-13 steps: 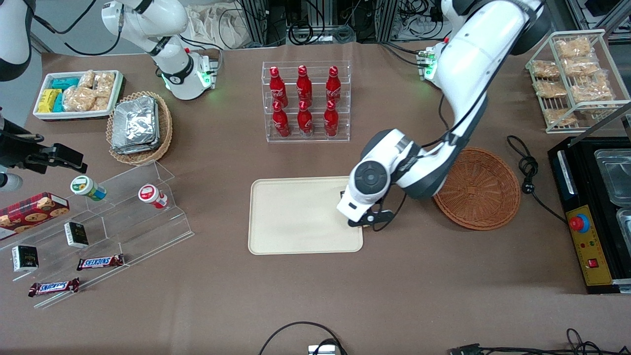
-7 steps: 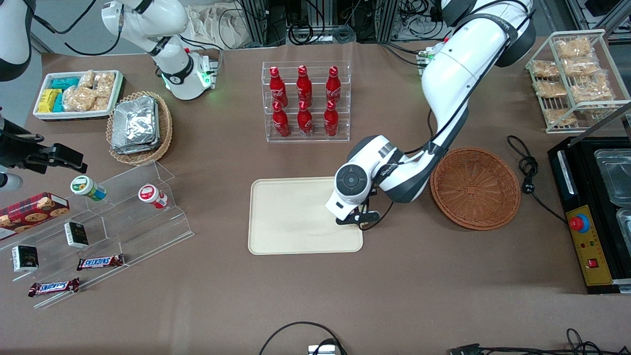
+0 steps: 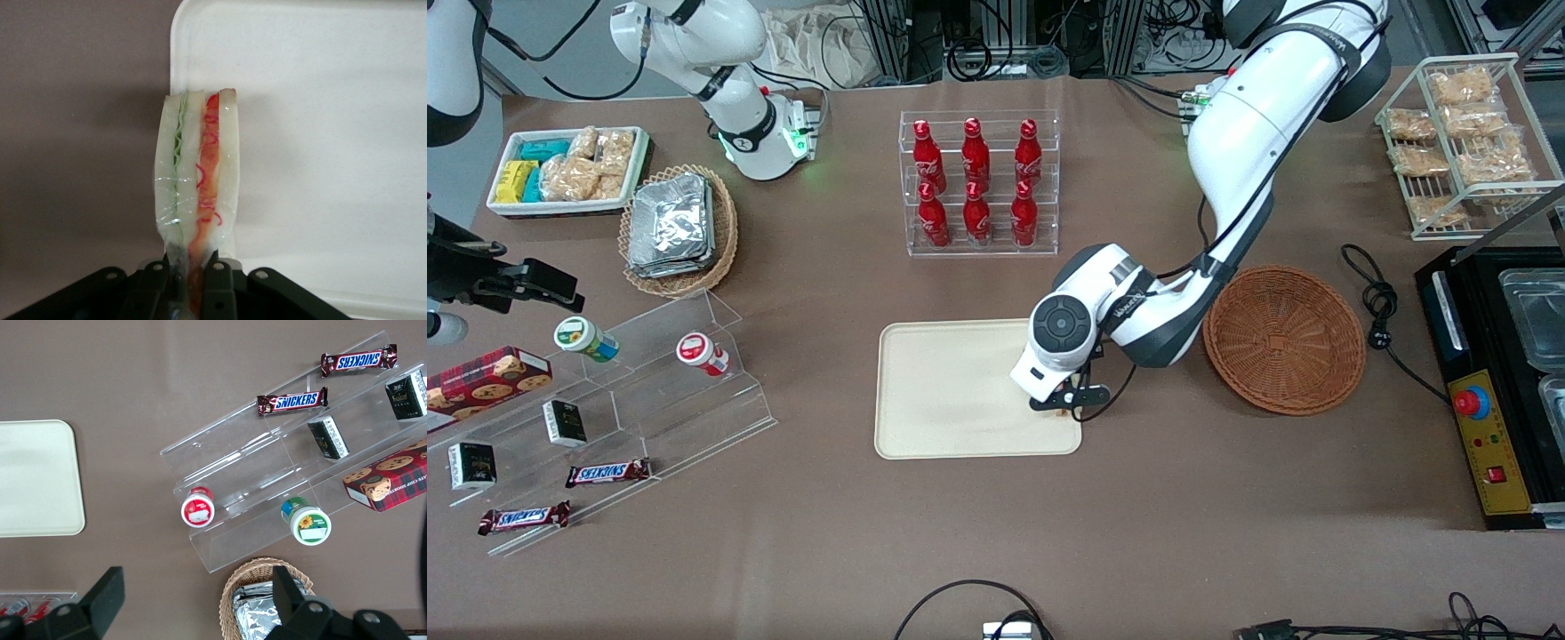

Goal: Place sandwich from basket to tray
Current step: 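Lower the sandwich onto the tray and open the left gripper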

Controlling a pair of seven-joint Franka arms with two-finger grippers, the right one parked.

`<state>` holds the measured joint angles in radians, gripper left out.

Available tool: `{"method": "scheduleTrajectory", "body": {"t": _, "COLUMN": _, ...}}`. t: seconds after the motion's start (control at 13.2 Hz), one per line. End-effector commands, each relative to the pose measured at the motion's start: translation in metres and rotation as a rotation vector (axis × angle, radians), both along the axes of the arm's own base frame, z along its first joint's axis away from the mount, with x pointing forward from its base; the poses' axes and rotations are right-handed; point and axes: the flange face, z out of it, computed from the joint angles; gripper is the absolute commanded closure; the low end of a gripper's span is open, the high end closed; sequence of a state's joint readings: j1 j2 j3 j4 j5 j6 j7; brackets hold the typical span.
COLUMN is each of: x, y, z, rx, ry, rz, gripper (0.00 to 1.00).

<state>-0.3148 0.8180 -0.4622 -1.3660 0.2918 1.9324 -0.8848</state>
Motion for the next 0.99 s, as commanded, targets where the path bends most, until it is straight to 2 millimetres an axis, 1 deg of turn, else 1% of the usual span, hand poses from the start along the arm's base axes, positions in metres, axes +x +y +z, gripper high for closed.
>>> {"method": "scheduleTrajectory", "body": {"t": 0.0, "x": 0.005, "y": -0.014, "z": 0.004, "rx": -0.027, "ry": -0.034, "rz": 0.001, "gripper": 0.79}}
{"method": "scheduleTrajectory", "body": {"t": 0.08, "x": 0.004, "y": -0.015, "z": -0.004, "rx": -0.022, "ry": -0.025, "rz": 0.000, "gripper": 0.48}}
{"method": "scheduleTrajectory", "body": {"t": 0.15, "x": 0.002, "y": -0.016, "z": -0.016, "rx": -0.014, "ry": -0.015, "rz": -0.008, "gripper": 0.00}}
{"method": "scheduleTrajectory", "body": {"t": 0.23, "x": 0.001, "y": -0.019, "z": -0.017, "rx": -0.020, "ry": -0.024, "rz": -0.015, "gripper": 0.00}}
{"method": "scheduleTrajectory", "body": {"t": 0.38, "x": 0.005, "y": -0.016, "z": -0.006, "rx": -0.026, "ry": -0.036, "rz": -0.003, "gripper": 0.00}}
{"method": "scheduleTrajectory", "body": {"t": 0.46, "x": 0.008, "y": -0.012, "z": 0.005, "rx": -0.031, "ry": -0.042, "rz": 0.006, "gripper": 0.00}}
{"method": "scheduleTrajectory", "body": {"t": 0.53, "x": 0.012, "y": -0.010, "z": 0.028, "rx": -0.038, "ry": -0.067, "rz": 0.012, "gripper": 0.00}}
{"method": "scheduleTrajectory", "body": {"t": 0.61, "x": 0.017, "y": 0.004, "z": 0.052, "rx": -0.015, "ry": -0.078, "rz": 0.020, "gripper": 0.00}}
{"method": "scheduleTrajectory", "body": {"t": 0.68, "x": 0.019, "y": 0.028, "z": 0.069, "rx": 0.049, "ry": -0.039, "rz": 0.029, "gripper": 0.00}}
{"method": "scheduleTrajectory", "body": {"t": 0.76, "x": 0.023, "y": 0.050, "z": 0.086, "rx": 0.074, "ry": -0.015, "rz": 0.054, "gripper": 0.00}}
{"method": "scheduleTrajectory", "body": {"t": 0.84, "x": 0.025, "y": 0.070, "z": 0.097, "rx": 0.066, "ry": -0.007, "rz": 0.076, "gripper": 0.00}}
{"method": "scheduleTrajectory", "body": {"t": 0.91, "x": 0.014, "y": 0.083, "z": 0.108, "rx": 0.049, "ry": -0.007, "rz": 0.072, "gripper": 0.00}}
